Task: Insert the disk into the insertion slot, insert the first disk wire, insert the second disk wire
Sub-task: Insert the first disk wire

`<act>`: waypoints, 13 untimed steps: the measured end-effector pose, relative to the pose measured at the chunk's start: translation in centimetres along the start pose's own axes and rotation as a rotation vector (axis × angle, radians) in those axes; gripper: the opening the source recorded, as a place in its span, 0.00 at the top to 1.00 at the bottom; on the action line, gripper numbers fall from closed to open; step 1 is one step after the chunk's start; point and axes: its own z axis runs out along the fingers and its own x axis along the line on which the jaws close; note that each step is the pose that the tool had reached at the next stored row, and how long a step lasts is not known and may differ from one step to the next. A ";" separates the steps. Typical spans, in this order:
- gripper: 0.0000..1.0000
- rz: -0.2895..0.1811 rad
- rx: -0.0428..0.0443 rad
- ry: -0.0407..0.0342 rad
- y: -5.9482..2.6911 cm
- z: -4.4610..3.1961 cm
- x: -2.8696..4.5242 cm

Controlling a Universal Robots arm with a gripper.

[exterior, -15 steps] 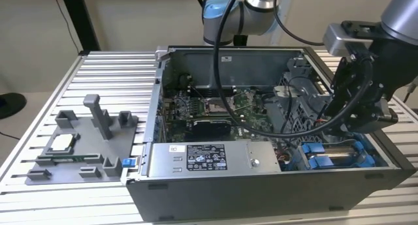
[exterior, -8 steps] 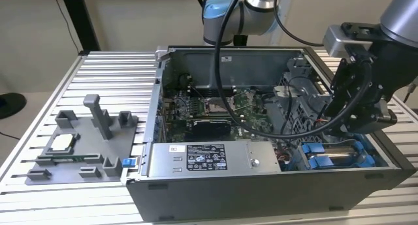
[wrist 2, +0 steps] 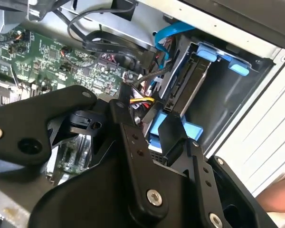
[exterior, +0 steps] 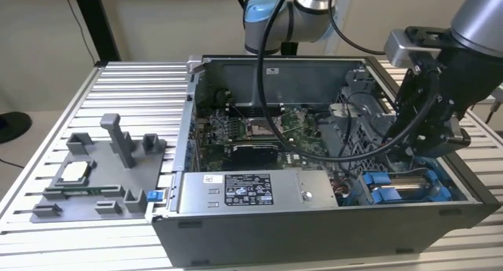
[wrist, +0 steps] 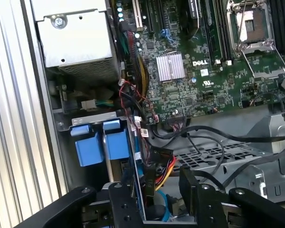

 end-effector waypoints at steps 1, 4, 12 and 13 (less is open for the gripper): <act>0.00 0.000 0.0000 0.0001 -0.04 0.00 -0.01; 0.00 0.000 0.0001 0.0002 -0.10 -0.01 0.03; 0.00 0.000 0.0000 0.0001 -0.18 -0.01 0.38; 0.00 0.000 0.0000 0.0001 -0.18 -0.01 0.38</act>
